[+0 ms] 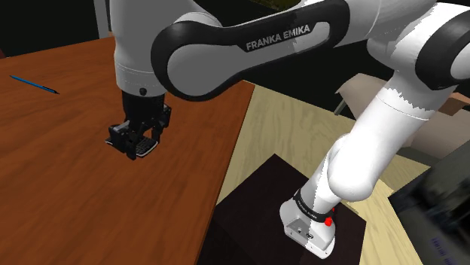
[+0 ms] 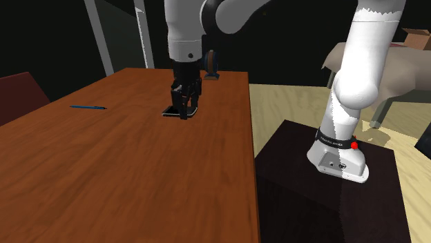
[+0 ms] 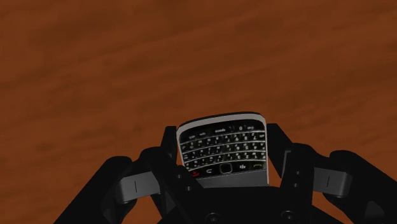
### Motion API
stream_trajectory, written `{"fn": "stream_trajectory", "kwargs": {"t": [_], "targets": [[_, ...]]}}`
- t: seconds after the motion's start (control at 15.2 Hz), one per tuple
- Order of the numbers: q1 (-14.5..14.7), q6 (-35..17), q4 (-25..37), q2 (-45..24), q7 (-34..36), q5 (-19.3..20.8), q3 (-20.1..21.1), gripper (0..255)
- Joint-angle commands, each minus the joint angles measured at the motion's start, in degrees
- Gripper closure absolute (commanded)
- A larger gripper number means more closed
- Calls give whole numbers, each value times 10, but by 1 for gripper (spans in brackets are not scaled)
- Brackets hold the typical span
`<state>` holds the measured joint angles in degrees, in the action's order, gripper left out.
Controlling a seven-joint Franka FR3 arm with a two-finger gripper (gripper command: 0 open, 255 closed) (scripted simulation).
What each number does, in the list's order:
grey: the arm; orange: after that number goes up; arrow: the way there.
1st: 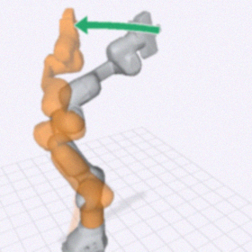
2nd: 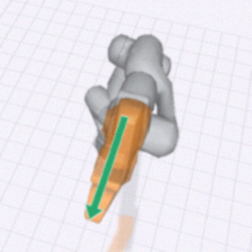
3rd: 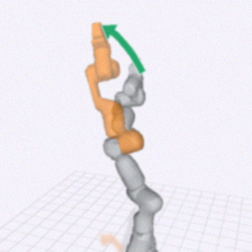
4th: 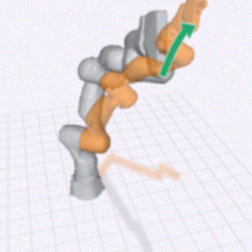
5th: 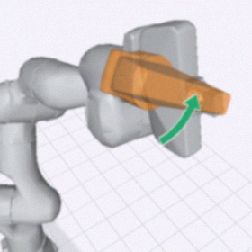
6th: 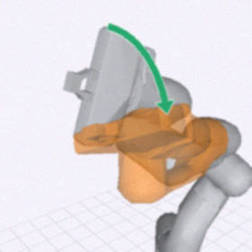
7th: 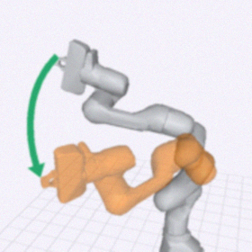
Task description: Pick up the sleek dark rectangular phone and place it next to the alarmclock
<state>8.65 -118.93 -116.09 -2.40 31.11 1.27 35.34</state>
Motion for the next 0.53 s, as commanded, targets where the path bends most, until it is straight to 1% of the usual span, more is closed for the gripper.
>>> {"fn": "stream_trajectory", "kwargs": {"t": [0.0,0.46], "targets": [[0,15,12,3,-1,-2,1,255],[-2,67,51,20,-8,-13,0,255]]}}
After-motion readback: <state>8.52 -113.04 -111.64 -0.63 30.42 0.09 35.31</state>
